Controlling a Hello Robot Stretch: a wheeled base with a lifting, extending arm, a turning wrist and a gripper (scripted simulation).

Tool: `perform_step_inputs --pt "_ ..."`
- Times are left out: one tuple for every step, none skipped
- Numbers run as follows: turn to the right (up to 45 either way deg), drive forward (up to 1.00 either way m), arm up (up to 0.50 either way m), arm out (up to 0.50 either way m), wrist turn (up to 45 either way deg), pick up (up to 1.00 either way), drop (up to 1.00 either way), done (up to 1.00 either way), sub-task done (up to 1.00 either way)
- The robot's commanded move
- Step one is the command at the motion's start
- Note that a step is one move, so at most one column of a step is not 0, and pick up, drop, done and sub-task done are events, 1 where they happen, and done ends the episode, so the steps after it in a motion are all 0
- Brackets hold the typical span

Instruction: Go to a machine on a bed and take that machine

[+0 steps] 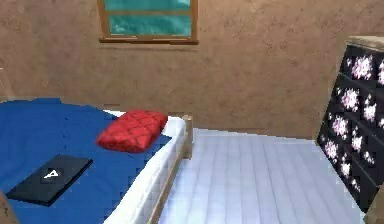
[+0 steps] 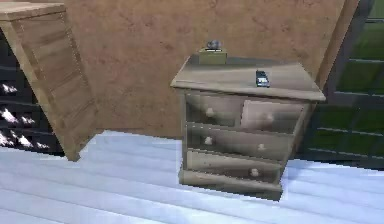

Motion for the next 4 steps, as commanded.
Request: perform_step_inputs --pt "0.0 0.85 0.0 0.0 0.0 0.0 0.0 0.0 0.0" --pt "-45.0 0.0 0.0 0.0 0.0 0.0 0.0 0.0 0.0" --pt "-45.0 0.0 0.0 0.0 0.0 0.0 0.0 0.0 0.0" --pt "-45.0 0.0 0.0 0.0 0.0 0.0 0.0 0.0 0.0"
